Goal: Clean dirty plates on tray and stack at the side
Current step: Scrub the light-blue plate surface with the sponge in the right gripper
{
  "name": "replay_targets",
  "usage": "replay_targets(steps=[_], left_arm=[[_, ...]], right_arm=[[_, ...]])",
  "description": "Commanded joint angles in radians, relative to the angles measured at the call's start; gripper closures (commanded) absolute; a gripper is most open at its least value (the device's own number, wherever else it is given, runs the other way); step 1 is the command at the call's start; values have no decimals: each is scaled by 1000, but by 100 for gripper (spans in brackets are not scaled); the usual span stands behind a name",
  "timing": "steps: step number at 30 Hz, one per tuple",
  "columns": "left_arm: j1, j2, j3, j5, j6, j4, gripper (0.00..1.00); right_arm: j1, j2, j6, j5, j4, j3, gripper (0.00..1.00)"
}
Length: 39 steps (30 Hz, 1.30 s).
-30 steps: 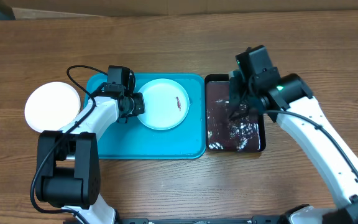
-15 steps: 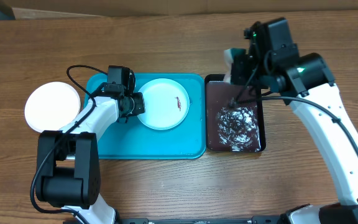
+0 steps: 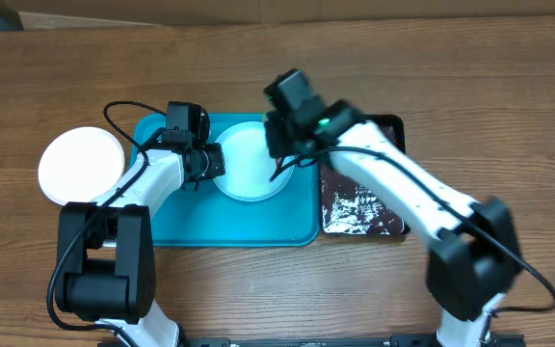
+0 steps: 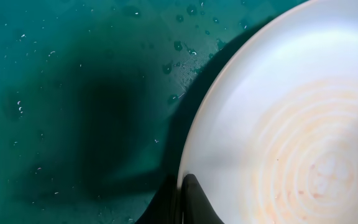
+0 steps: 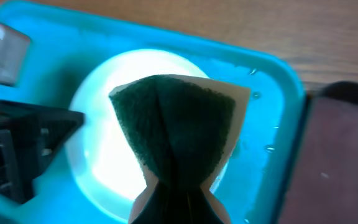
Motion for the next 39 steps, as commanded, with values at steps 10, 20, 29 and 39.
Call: replay_targets(steps=[10, 20, 29, 39], left_arm=[[-2, -11, -13, 2, -6, 1, 96], [-2, -11, -13, 2, -5, 0, 96], [-2, -11, -13, 2, -5, 0, 96], [-2, -11, -13, 2, -5, 0, 96]], right_arm=[[18, 141, 56, 101, 16, 13, 96], [18, 227, 87, 103, 35, 4, 96], [18, 330, 103, 37, 43, 2, 96], [18, 345, 98, -277, 44, 2, 96]])
